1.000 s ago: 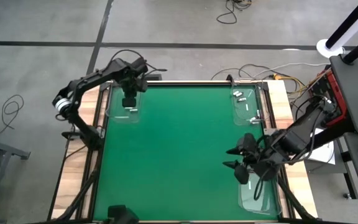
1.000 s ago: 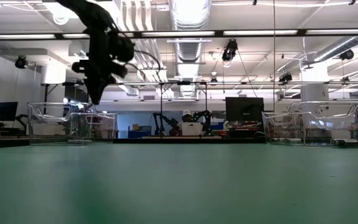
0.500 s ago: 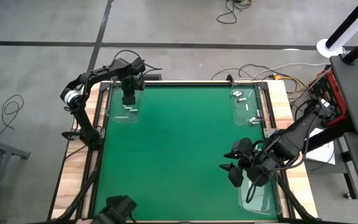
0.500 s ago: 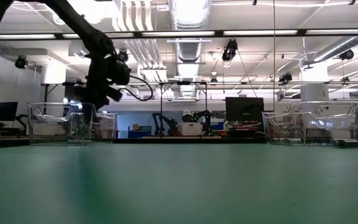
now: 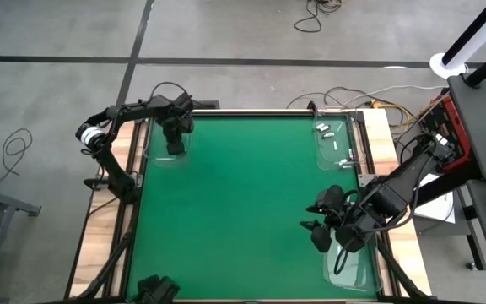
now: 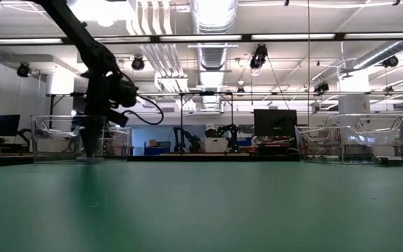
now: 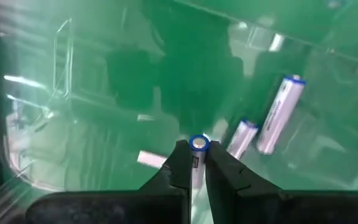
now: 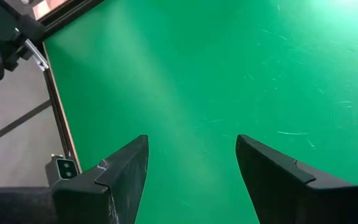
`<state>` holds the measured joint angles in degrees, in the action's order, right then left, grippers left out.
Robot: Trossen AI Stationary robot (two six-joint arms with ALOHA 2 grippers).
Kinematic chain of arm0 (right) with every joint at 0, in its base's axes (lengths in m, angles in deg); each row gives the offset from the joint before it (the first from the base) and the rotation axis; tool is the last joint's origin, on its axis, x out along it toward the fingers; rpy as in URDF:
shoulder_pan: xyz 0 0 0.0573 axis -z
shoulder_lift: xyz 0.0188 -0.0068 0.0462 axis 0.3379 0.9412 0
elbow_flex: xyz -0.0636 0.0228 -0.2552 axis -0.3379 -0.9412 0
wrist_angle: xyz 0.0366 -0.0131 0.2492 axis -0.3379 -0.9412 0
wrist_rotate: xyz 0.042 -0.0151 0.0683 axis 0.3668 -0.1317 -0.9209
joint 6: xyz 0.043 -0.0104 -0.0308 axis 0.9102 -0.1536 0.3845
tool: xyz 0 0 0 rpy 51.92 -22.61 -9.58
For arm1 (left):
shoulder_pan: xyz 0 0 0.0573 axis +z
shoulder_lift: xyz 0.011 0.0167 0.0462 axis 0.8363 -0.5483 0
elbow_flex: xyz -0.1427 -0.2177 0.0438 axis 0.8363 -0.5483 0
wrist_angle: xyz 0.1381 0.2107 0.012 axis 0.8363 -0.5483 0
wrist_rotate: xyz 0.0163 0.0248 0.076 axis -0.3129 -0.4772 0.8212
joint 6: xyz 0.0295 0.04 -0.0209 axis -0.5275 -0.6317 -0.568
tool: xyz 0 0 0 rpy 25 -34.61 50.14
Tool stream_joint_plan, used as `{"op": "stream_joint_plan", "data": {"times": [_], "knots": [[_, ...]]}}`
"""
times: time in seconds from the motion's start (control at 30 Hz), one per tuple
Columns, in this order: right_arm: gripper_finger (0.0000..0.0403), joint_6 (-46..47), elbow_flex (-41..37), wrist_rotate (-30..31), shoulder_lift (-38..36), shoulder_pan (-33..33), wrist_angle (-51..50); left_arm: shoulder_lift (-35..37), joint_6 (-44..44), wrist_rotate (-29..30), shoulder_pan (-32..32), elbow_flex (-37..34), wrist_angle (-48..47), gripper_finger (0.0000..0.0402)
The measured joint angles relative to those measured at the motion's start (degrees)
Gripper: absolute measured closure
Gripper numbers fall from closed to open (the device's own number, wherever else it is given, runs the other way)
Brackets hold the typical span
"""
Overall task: Sort batteries
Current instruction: Put the blue battery into the top left transparent bin
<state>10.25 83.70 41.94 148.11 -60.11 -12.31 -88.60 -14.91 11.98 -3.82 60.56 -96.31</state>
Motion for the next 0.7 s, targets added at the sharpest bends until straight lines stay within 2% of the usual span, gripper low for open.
{"op": "stream_joint_plan", "data": {"times": [0.2, 0.47, 0.7], "knots": [[0.0163, -0.02, 0.0, 0.01, -0.56, 0.0, 0.01, 2.56, 2.88, -0.15, 0.06, -4.49, 6.21, 0.0396], [0.0159, 1.8, 0.0, 0.01, -0.7, 0.0, 0.0, 2.5, 6.38, -0.2, 0.07, -5.75, 9.61, 0.0393], [0.0149, 3.92, 1.18, 0.0, -1.21, 0.13, -0.64, 2.51, 6.71, -1.64, 0.07, -5.3, 9.9, 0.035]]}}
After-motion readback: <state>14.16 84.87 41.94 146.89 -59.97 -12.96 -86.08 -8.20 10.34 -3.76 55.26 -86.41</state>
